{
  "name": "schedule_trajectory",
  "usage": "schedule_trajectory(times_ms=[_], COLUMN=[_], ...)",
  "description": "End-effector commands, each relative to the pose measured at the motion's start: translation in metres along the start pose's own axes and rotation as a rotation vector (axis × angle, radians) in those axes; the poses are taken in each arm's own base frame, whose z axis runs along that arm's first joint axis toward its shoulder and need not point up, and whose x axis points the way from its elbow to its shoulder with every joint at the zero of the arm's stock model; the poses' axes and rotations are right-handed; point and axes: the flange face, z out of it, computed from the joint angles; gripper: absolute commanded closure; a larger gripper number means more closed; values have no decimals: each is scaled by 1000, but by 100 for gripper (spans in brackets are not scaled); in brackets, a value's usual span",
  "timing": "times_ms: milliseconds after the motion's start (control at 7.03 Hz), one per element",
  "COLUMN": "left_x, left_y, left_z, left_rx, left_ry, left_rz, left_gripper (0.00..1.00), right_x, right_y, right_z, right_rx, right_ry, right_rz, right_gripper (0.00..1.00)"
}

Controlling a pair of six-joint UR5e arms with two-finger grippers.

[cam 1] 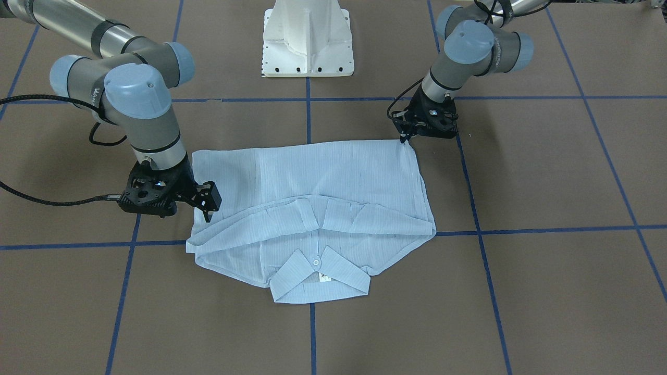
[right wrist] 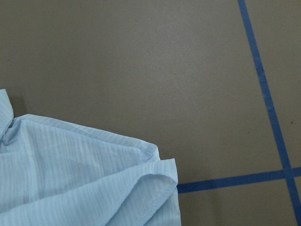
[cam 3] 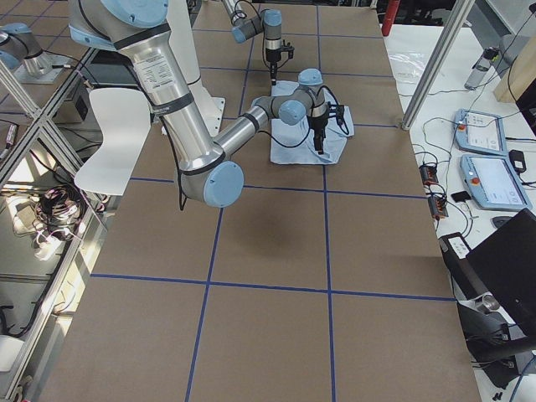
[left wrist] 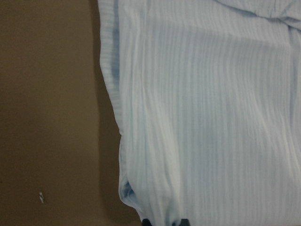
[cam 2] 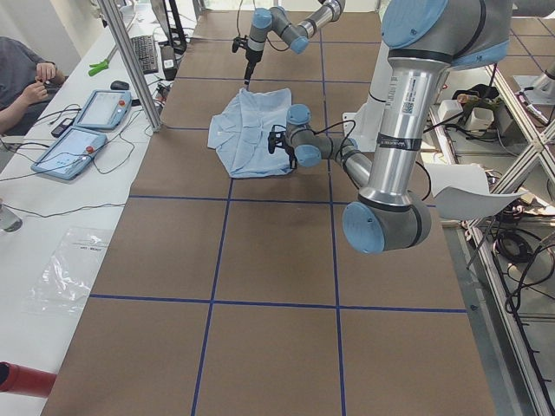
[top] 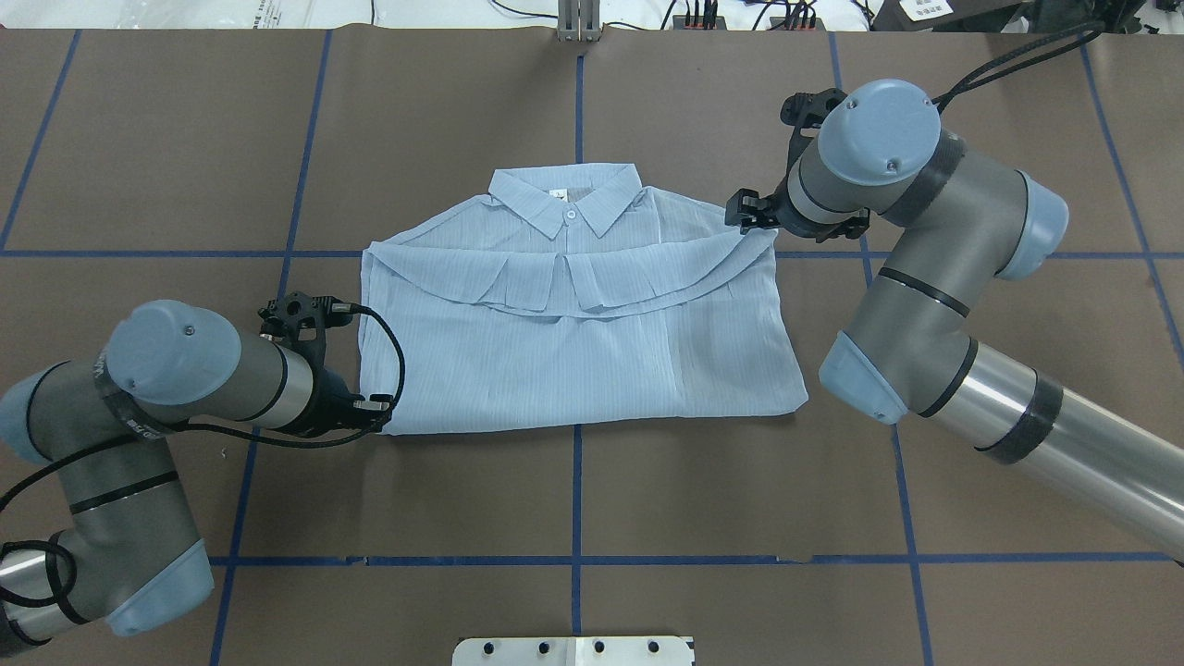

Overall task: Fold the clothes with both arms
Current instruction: 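Lower the left gripper to the shirt's side edge while the right gripper holds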

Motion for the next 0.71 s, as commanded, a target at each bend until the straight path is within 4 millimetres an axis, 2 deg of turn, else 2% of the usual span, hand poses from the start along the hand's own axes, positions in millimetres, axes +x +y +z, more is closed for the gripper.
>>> schedule_trajectory(times_ms=[0,142,285,427,569], left_x=[-28,-60,-92,-126,-141], left_y=[-8,-32,-65,-107,-168], left_z=[-6,-19,-32,-46,-55], left_rx=[15,53,103,155,222], left_ry=[-38,-76,-118,-170,-220], left_rz=[-7,52,80,104,130], left_gripper=[100,100,100,100,100], right_x=[-2,-2,-4,-5,-9], right_y=[3,4,5,4,4], right_z=[2,4,3,3,0], right_rx=[-3,-5,-5,-6,-3], right_ry=[0,2,1,-1,-8], right_rz=[-3,-4,-4,-2,2], right_gripper=[0,0,0,0,0])
